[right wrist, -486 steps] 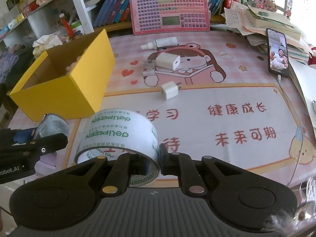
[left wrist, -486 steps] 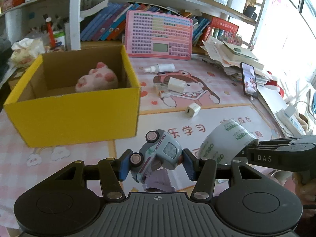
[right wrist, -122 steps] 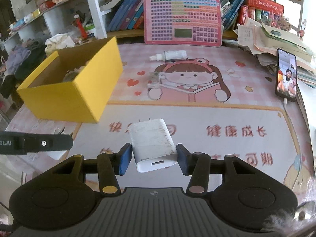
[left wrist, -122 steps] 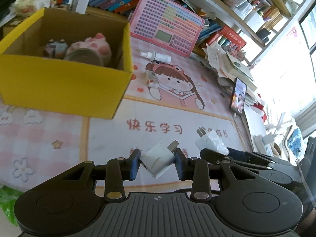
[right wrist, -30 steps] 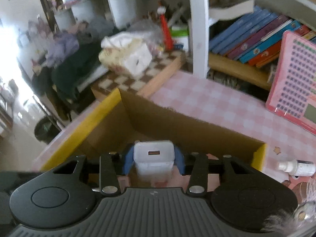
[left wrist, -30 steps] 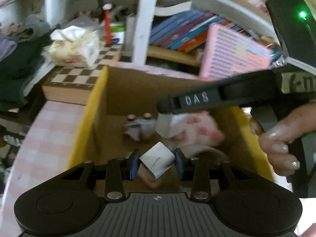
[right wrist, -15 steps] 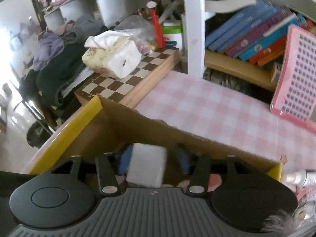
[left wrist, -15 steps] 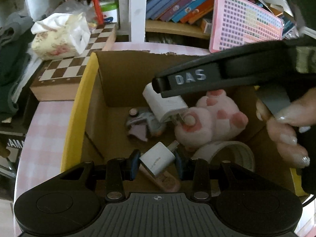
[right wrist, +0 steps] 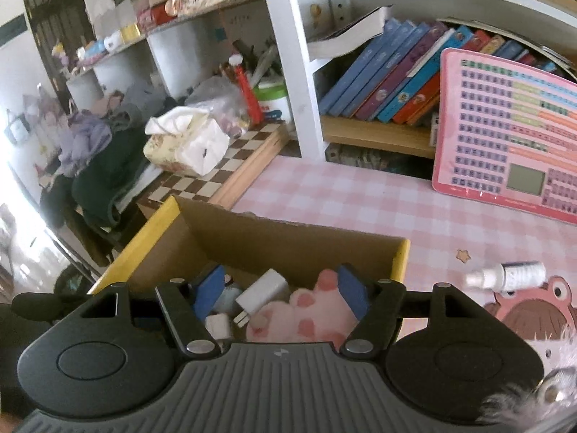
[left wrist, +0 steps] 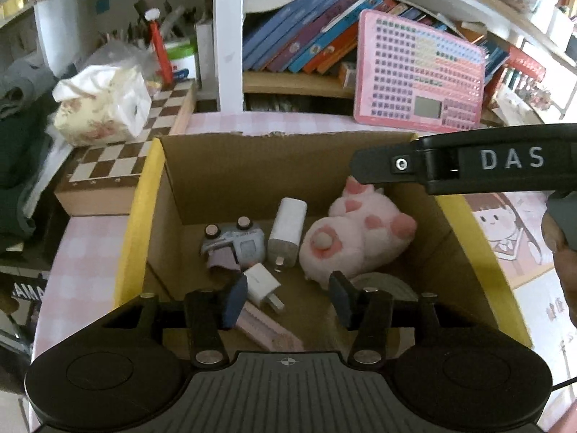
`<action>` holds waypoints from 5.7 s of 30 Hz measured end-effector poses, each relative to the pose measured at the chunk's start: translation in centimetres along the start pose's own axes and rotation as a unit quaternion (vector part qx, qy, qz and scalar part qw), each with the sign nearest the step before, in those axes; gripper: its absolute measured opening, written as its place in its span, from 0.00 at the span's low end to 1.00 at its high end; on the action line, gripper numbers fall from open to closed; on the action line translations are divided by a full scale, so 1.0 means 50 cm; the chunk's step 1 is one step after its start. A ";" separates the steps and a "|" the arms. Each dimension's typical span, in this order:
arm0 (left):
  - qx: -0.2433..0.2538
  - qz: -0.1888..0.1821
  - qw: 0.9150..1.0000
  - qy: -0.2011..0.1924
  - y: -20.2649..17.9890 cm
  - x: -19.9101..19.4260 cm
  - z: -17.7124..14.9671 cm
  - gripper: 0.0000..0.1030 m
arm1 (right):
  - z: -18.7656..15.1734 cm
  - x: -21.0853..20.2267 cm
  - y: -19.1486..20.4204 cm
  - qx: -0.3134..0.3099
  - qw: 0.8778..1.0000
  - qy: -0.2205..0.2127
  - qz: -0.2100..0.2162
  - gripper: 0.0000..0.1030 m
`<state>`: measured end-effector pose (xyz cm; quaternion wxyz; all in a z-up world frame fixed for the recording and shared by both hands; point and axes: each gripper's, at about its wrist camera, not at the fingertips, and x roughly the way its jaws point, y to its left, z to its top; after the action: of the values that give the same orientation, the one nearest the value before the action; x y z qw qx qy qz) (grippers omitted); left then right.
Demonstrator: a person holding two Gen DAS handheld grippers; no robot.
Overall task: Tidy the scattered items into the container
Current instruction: 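Open both tools to drop the power bank and charger plug into the box, then withdraw both open tools from the box toward the white spray bottle, then grasp the white spray bottle with the right tool while the left tool grasps the white packet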
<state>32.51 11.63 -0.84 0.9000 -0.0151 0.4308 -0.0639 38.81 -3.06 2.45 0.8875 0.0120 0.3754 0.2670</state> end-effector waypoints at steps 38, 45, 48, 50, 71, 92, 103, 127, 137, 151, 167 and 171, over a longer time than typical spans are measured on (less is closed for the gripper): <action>0.031 0.061 0.989 -0.133 -0.015 -0.369 -0.278 0.79 | -0.321 -0.378 0.159 -0.012 0.987 -0.099 -0.130 0.65; 0.020 0.047 0.993 -0.103 -0.029 -0.367 -0.342 0.82 | -0.403 -0.375 0.182 -0.005 0.992 -0.048 -0.121 0.66; 0.015 0.046 0.995 -0.090 -0.035 -0.365 -0.367 0.82 | -0.433 -0.373 0.190 -0.005 0.993 -0.027 -0.115 0.66; 0.007 0.044 0.996 -0.083 -0.037 -0.365 -0.380 0.82 | -0.448 -0.373 0.195 -0.003 0.994 -0.017 -0.111 0.66; 0.015 -0.006 1.000 -0.011 -0.082 -0.336 -0.447 0.88 | -0.524 -0.373 0.220 -0.013 0.991 0.059 -0.116 0.76; 0.026 -0.050 0.997 0.054 -0.157 -0.239 -0.415 0.89 | -0.534 -0.369 0.118 0.020 0.983 0.094 -0.159 0.79; 0.073 -0.064 0.993 0.060 -0.252 -0.177 -0.356 0.89 | -0.517 -0.372 0.005 0.053 0.978 0.091 -0.179 0.80; 0.104 -0.080 0.990 0.060 -0.472 0.003 -0.167 0.89 | -0.382 -0.370 -0.315 0.072 0.974 0.055 -0.210 0.80; 0.065 -0.008 0.998 -0.011 -0.499 0.060 -0.071 0.89 | -0.299 -0.313 -0.409 0.070 0.982 0.013 -0.174 0.80; 0.004 0.074 0.997 -0.025 -0.486 0.185 -0.013 0.77 | -0.189 -0.178 -0.465 0.021 0.991 -0.023 -0.130 0.80; -0.008 0.075 0.997 0.000 -0.467 0.277 0.007 0.28 | -0.096 0.017 -0.452 -0.031 0.994 -0.013 -0.104 1.00; -0.024 0.066 0.998 -0.002 -0.449 0.261 0.004 0.27 | -0.092 0.064 -0.449 -0.013 0.993 -0.017 -0.114 1.00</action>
<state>38.50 -12.29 -8.96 0.9027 -0.0083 0.4302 0.0055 48.00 -21.58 -7.93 0.9183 -0.0382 0.3560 0.1686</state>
